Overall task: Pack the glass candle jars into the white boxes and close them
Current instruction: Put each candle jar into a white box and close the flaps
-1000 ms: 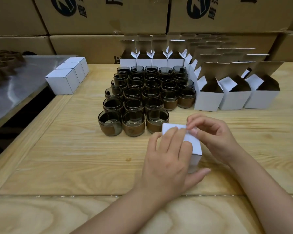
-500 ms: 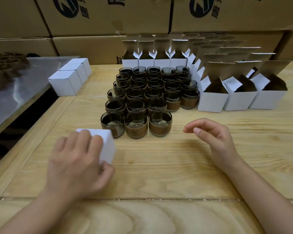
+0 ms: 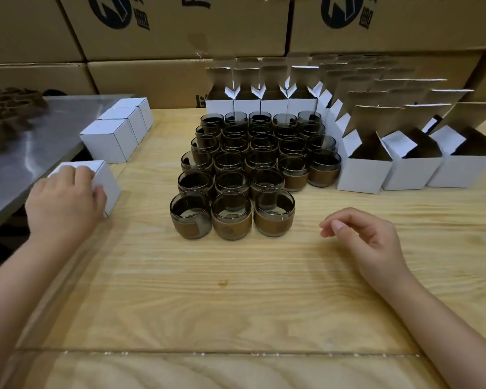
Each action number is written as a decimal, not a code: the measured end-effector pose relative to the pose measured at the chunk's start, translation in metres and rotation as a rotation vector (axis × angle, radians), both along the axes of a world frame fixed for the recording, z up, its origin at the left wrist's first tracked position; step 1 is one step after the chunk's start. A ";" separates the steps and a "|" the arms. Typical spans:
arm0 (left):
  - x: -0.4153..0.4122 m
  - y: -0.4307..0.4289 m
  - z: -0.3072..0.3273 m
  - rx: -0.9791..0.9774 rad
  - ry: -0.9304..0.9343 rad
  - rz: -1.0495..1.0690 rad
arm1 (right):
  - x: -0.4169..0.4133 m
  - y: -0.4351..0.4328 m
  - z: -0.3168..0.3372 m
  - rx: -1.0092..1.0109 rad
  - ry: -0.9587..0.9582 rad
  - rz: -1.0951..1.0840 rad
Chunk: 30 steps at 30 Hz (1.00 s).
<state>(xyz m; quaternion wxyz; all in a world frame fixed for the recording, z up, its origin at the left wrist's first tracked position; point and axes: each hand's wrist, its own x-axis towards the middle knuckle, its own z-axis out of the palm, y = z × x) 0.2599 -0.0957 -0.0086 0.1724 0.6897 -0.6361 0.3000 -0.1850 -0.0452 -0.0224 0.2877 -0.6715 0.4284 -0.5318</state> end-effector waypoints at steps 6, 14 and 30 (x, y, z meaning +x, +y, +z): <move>0.025 -0.052 0.003 0.084 0.128 0.028 | -0.004 -0.009 -0.005 -0.006 -0.009 -0.080; 0.039 -0.085 0.004 0.264 0.372 0.023 | -0.004 -0.012 -0.006 0.034 -0.039 -0.112; -0.174 0.022 0.051 -0.161 0.717 -0.733 | -0.008 -0.022 -0.009 0.127 -0.064 -0.317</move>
